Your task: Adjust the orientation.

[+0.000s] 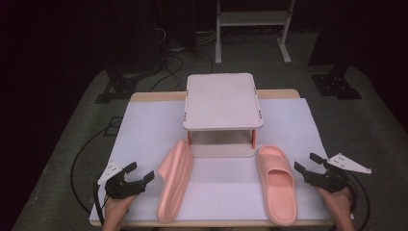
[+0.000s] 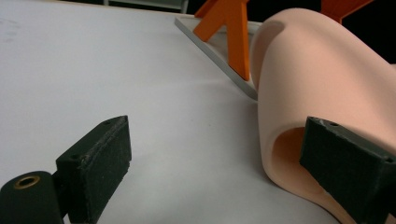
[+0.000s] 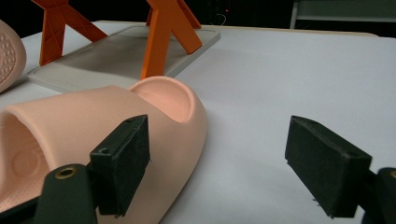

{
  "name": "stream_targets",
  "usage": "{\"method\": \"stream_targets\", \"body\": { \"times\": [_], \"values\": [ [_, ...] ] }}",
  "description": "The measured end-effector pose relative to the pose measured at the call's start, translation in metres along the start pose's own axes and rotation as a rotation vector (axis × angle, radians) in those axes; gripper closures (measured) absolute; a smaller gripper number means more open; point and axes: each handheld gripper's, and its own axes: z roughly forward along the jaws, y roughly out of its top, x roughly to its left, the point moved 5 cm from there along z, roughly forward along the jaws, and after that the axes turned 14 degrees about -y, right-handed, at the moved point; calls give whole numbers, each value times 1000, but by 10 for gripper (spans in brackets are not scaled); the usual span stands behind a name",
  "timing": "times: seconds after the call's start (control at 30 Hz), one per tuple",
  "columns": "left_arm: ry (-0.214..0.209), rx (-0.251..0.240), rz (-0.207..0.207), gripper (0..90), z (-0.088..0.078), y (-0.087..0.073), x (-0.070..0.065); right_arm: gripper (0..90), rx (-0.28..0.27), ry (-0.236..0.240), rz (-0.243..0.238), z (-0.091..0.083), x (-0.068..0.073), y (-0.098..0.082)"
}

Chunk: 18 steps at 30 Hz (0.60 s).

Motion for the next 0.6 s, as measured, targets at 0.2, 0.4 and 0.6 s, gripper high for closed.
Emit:
{"method": "stream_targets", "body": {
  "times": [0.2, 0.4, 0.6],
  "values": [
    [-16, 39, 17, 89, 4, -2, -4, 213, -3, 4, -6, 0, 1, 1],
    [-24, 86, 24, 89, 9, -5, -7, 211, -4, 8, -1, -1, 3, 1],
    [-65, 112, 15, 142, 16, -5, -12, 210, -3, 14, -3, 0, 4, 0]
  ]
}}
